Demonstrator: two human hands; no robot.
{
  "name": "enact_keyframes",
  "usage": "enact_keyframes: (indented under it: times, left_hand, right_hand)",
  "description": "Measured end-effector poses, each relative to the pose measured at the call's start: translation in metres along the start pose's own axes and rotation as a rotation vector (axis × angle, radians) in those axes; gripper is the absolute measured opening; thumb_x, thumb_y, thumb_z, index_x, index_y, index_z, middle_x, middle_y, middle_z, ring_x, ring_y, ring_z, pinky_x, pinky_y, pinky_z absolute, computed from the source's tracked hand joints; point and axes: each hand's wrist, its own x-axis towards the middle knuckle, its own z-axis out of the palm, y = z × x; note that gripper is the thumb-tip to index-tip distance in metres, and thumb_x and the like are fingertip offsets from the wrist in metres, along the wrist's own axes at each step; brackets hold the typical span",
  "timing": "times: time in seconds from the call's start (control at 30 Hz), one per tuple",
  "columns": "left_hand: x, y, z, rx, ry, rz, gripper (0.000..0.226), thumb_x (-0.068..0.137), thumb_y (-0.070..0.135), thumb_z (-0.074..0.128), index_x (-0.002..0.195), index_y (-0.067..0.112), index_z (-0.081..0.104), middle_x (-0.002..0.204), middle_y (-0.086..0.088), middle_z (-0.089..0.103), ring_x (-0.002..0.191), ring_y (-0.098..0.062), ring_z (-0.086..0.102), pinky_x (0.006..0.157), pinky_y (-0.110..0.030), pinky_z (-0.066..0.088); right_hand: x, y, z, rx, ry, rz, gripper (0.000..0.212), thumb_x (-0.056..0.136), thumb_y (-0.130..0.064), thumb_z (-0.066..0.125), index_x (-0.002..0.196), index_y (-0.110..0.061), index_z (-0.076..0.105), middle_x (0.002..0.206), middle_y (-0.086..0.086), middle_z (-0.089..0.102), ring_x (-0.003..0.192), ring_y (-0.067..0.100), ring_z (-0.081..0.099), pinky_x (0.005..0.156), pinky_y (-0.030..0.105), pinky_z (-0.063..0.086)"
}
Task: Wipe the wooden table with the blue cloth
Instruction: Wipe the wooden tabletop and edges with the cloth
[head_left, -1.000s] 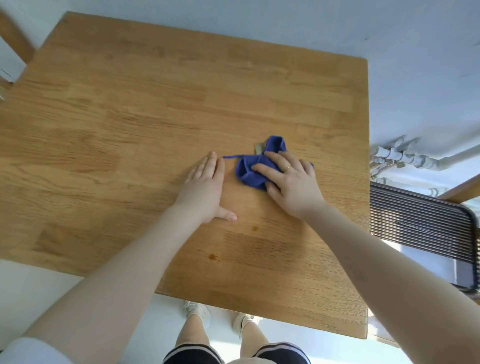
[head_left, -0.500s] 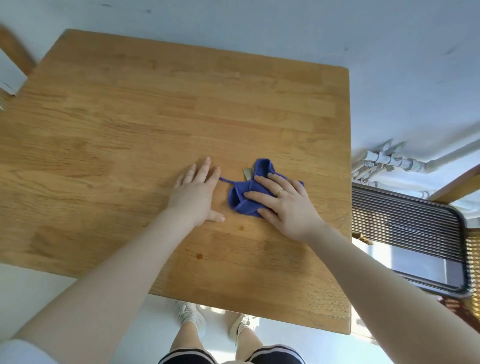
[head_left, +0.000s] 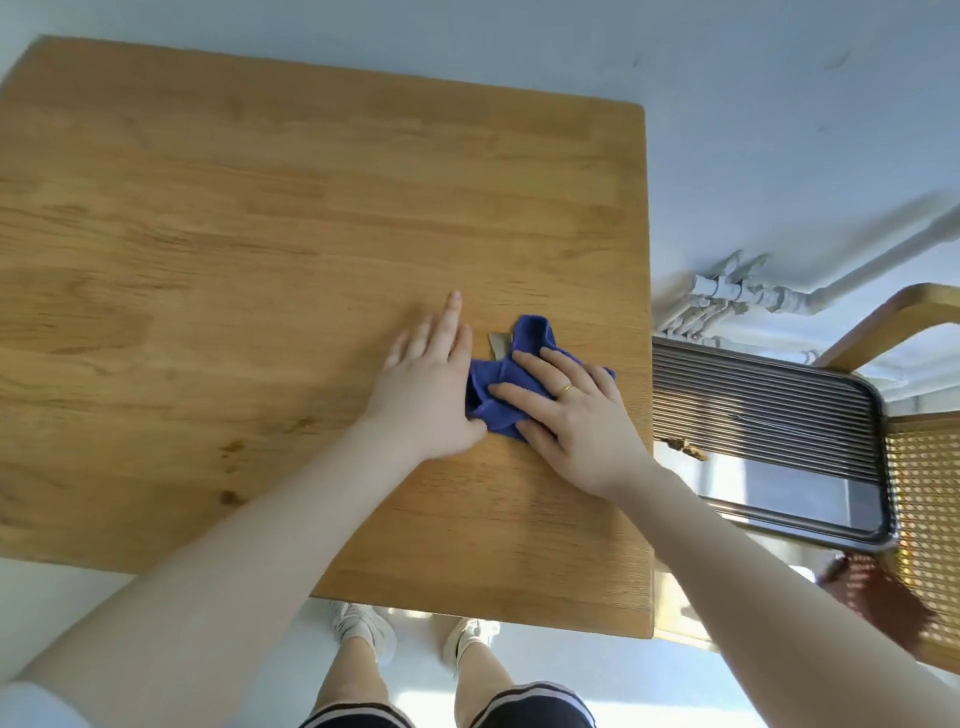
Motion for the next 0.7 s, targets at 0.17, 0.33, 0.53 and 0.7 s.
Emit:
enact_keyframes:
  times: [0.17,0.33,0.53,0.7]
  left_hand:
    - [0.006,0.012,0.006,-0.023,-0.069,-0.042,0.118,0.069,0.07,0.06,0.149,0.012,-0.005,0.156,-0.008,-0.019,0.146,-0.022,-0.007,0.117,-0.037,0.0]
    - [0.0,0.013,0.018,0.046,-0.082,-0.03,0.13,0.061,0.074,0.062,0.149,0.009,-0.008,0.156,-0.011,-0.018,0.145,-0.022,-0.01,0.117,-0.036,-0.003]
    - [0.0,0.015,0.014,0.005,-0.096,-0.034,0.129,0.063,0.07,0.065,0.149,0.01,-0.01,0.156,-0.01,-0.019,0.145,-0.022,-0.011,0.117,-0.035,-0.001]
    - [0.002,0.013,0.018,0.002,-0.12,-0.037,0.13,0.063,0.069,0.064,0.148,0.01,-0.014,0.154,-0.009,-0.024,0.144,-0.021,-0.014,0.116,-0.034,-0.003]
  right_hand:
    - [0.043,0.034,-0.007,-0.032,0.026,0.272,0.051,0.086,-0.049,0.028,0.128,-0.035,0.052,0.141,0.005,0.047,0.131,0.033,0.039,0.098,0.05,0.032]
    - [0.025,0.026,-0.004,-0.038,0.079,0.29,0.045,0.087,-0.044,0.034,0.126,-0.035,0.054,0.14,0.006,0.048,0.13,0.033,0.04,0.098,0.051,0.032]
    - [-0.032,0.022,-0.009,-0.073,0.019,0.093,0.039,0.091,-0.04,0.038,0.127,-0.035,0.052,0.136,0.004,0.053,0.126,0.031,0.046,0.096,0.046,0.035]
    - [0.025,0.068,-0.017,-0.048,0.043,0.367,0.047,0.09,-0.046,0.03,0.133,-0.036,0.046,0.145,0.005,0.042,0.136,0.031,0.032,0.103,0.05,0.029]
